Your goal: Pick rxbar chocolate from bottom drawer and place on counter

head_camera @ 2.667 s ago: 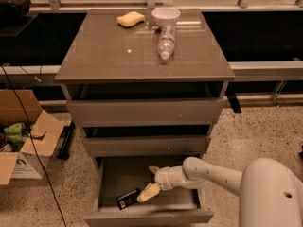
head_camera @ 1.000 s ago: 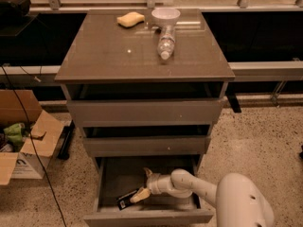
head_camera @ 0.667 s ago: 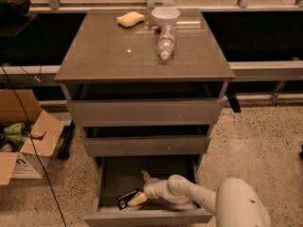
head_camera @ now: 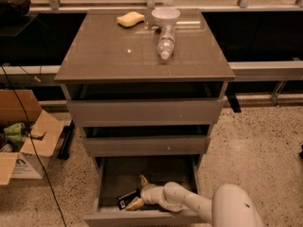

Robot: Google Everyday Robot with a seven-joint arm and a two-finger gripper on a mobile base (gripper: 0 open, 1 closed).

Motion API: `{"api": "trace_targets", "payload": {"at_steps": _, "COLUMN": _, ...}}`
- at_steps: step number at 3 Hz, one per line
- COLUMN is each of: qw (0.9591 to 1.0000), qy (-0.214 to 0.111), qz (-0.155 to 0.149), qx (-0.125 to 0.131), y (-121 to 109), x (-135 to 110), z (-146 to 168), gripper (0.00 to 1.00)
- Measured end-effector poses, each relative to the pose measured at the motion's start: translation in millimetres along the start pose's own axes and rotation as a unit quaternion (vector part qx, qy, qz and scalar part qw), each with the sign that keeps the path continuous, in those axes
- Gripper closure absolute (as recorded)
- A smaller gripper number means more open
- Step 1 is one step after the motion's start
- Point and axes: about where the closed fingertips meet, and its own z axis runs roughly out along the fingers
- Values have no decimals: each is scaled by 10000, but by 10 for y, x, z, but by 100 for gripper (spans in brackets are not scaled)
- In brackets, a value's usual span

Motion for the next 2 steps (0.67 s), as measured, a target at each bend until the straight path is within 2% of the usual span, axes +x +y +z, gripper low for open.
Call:
{"api": "trace_targets", "payload": {"at_steps": 1, "qw": 9998, "qy": 179, "qz": -26, "qx": 83, "y": -5, "x": 136, "z": 114, "gripper": 0}}
{"api": "trace_targets", "payload": {"at_steps": 2, "qw": 9989, "qy": 454, "qz": -17, "qx": 77, "y": 53, "x": 257, "z": 186, "gripper": 18}}
